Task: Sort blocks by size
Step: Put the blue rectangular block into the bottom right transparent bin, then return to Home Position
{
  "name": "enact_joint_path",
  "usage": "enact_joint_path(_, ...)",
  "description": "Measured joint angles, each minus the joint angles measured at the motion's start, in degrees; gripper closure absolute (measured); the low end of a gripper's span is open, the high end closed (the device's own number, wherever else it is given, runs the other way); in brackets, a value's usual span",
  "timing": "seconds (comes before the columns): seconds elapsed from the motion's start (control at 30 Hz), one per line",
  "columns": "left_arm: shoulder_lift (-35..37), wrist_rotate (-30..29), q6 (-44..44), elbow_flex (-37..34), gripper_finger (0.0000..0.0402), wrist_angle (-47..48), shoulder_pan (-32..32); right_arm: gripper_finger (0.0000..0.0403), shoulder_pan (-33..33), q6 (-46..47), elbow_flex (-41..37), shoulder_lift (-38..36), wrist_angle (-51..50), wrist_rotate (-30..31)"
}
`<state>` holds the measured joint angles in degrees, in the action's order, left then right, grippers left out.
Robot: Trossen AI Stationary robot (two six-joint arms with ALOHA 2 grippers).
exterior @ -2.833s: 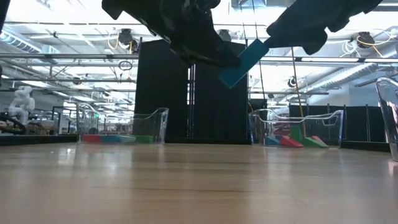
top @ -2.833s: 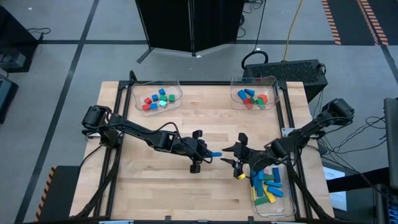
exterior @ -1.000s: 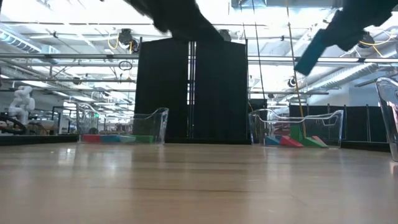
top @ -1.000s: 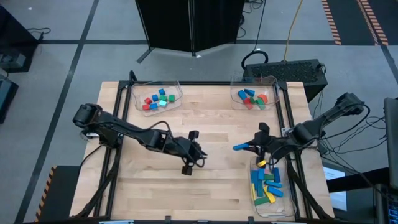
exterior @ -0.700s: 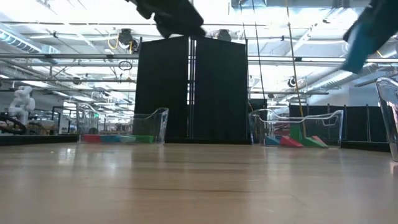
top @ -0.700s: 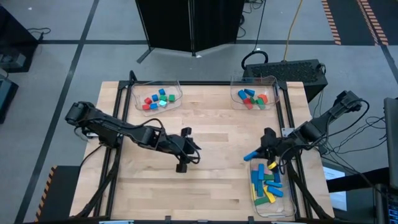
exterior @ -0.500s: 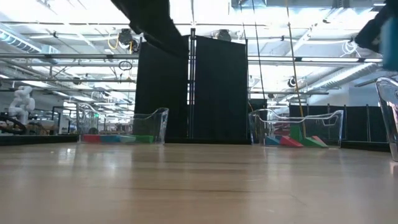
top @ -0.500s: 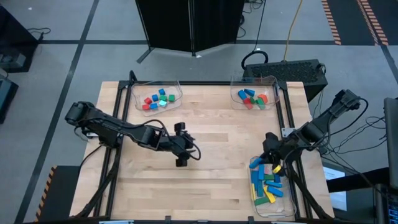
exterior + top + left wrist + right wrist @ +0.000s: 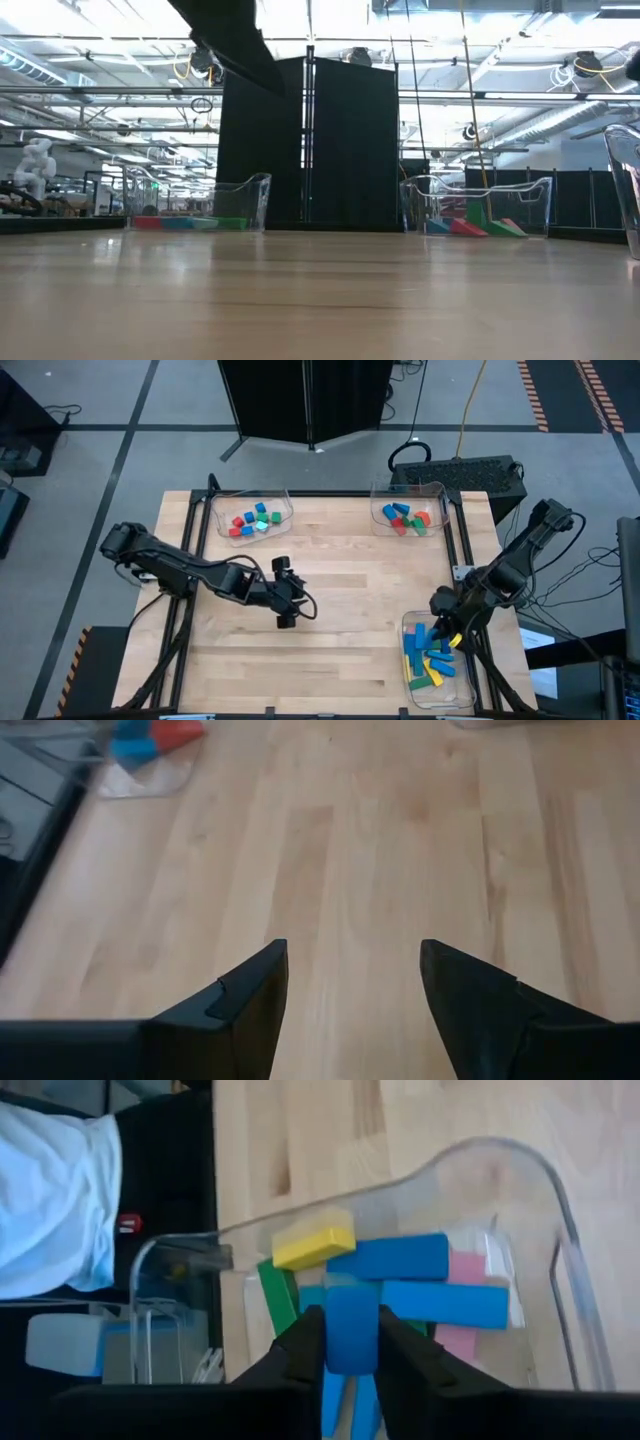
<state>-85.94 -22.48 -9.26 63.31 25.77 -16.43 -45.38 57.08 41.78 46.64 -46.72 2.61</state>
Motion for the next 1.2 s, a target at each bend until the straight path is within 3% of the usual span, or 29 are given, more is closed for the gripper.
enact_joint_path(0.13,2.4,-3.3,-1.6,0.0,0.0173,2.8,-1.6,0.0329,-1.0,2.3,0.0,1.7,-1.2,0.0)
enact_joint_path(0.43,5.6,-11.1,-6.9,0.0,0.0173,8.7,-5.4,0.0338,-1.6,5.7,0.0,6.8,-1.0,-0.9)
enact_joint_path(0.87,5.5,-14.2,-11.4,0.0,0.0173,16.7,-6.2,0.0237,-1.4,8.2,0.0,7.9,-1.4,-1.2)
enact_joint_path(1.03,6.1,-18.1,-11.7,0.0,0.0173,16.6,-6.5,0.0233,-1.2,5.4,0.0,6.0,4.5,6.0)
enact_joint_path(1.2,9.0,-24.0,-12.5,0.0,0.0173,15.3,-8.6,0.0239,-1.2,-8.8,0.0,2.6,15.5,14.8)
